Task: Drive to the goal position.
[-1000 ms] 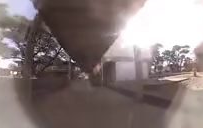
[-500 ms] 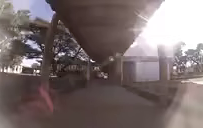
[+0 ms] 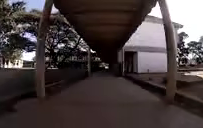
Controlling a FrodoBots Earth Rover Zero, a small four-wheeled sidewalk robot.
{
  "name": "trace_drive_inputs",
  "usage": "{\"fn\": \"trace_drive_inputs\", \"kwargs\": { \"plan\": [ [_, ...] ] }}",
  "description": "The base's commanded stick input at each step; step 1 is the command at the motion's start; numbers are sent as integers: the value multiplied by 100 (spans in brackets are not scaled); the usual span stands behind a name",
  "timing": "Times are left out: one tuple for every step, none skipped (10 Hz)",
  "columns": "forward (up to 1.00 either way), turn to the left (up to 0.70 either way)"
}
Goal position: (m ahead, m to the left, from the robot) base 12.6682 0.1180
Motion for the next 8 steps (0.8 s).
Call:
{"fn": "trace_drive_inputs", "kwargs": {
  "plan": [
    [50, 0],
    [50, 0],
    [50, 0],
    [50, 0],
    [50, 0],
    [50, 0],
    [50, 0],
    [50, 0]
  ]
}}
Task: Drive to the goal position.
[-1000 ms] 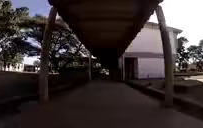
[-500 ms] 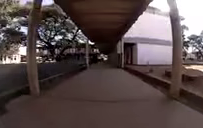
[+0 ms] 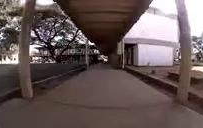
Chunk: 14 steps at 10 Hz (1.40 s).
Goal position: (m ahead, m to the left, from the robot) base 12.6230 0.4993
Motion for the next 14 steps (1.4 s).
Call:
{"fn": "trace_drive_inputs", "kwargs": {
  "plan": [
    [50, 0],
    [50, 0],
    [50, 0],
    [50, -25],
    [50, -41],
    [50, -35],
    [50, 0],
    [50, 0],
    [50, 0],
    [50, 0],
    [50, 0],
    [50, 0],
    [50, 0],
    [50, 0]
  ]
}}
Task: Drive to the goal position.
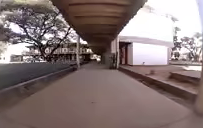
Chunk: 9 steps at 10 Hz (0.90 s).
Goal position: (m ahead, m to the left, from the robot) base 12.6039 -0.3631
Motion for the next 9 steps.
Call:
{"fn": "trace_drive_inputs", "kwargs": {
  "plan": [
    [50, 0],
    [50, 0],
    [50, 0],
    [50, 0],
    [50, 0],
    [50, 0],
    [50, 0],
    [50, 0],
    [50, 0]
  ]
}}
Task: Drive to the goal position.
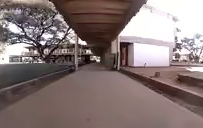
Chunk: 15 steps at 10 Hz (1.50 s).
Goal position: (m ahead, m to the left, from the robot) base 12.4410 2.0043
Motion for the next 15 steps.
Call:
{"fn": "trace_drive_inputs", "kwargs": {
  "plan": [
    [50, 0],
    [50, 0],
    [50, 0],
    [50, 0],
    [50, 0],
    [50, 0],
    [50, 0],
    [50, 0],
    [50, 0],
    [50, 0],
    [50, 0],
    [50, 0],
    [50, 0],
    [50, 0],
    [50, 0]
  ]
}}
